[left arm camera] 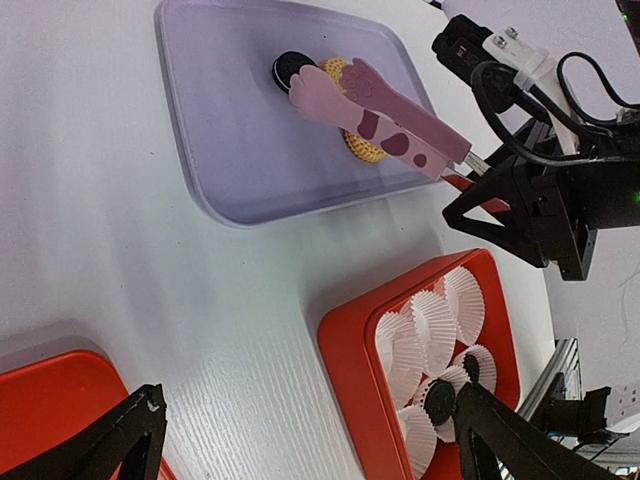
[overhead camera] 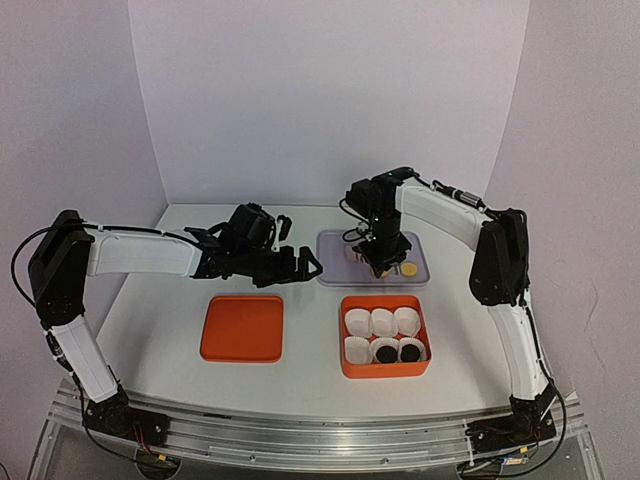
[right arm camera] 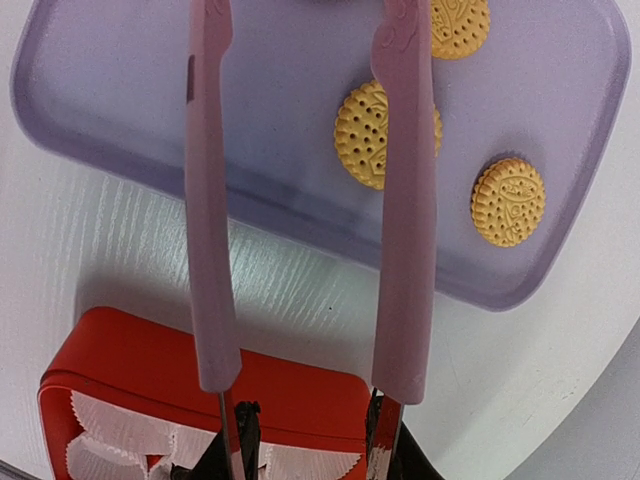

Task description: Pack the cookies

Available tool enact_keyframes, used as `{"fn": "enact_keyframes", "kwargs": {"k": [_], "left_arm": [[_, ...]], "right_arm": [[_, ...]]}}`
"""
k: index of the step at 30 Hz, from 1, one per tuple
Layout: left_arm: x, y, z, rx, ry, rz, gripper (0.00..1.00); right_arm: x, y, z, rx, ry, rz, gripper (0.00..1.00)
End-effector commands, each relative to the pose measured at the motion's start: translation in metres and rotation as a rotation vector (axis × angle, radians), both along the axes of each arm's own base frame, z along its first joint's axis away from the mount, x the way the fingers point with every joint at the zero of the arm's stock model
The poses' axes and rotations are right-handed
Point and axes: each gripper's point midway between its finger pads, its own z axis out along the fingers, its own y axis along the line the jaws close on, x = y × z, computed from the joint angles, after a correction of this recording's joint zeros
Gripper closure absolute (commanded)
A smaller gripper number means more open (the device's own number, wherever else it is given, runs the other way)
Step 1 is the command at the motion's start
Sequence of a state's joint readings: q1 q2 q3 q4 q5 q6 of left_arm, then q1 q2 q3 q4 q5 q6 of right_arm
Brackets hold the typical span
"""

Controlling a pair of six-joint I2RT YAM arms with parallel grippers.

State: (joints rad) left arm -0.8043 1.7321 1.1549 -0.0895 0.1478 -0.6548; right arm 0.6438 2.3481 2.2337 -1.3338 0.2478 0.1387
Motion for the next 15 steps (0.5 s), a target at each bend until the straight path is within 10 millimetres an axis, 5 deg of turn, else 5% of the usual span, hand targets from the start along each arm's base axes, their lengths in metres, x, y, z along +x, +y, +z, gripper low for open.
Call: {"fn": "enact_keyframes", "kwargs": {"k": [1, 15], "left_arm": [[-0.002, 0.003, 0.011, -0.009, -0.017, 0.006, 0.00], [-0.001, 0.008, 0.013, -0.004, -0.027, 0.022, 0.00]], "right_arm": [[-0.019, -0.020, -0.002, -0.081, 0.098, -0.014, 0.68], [-0.003, -0.021, -0.019, -0.099, 0.088, -0.040, 0.68]]}}
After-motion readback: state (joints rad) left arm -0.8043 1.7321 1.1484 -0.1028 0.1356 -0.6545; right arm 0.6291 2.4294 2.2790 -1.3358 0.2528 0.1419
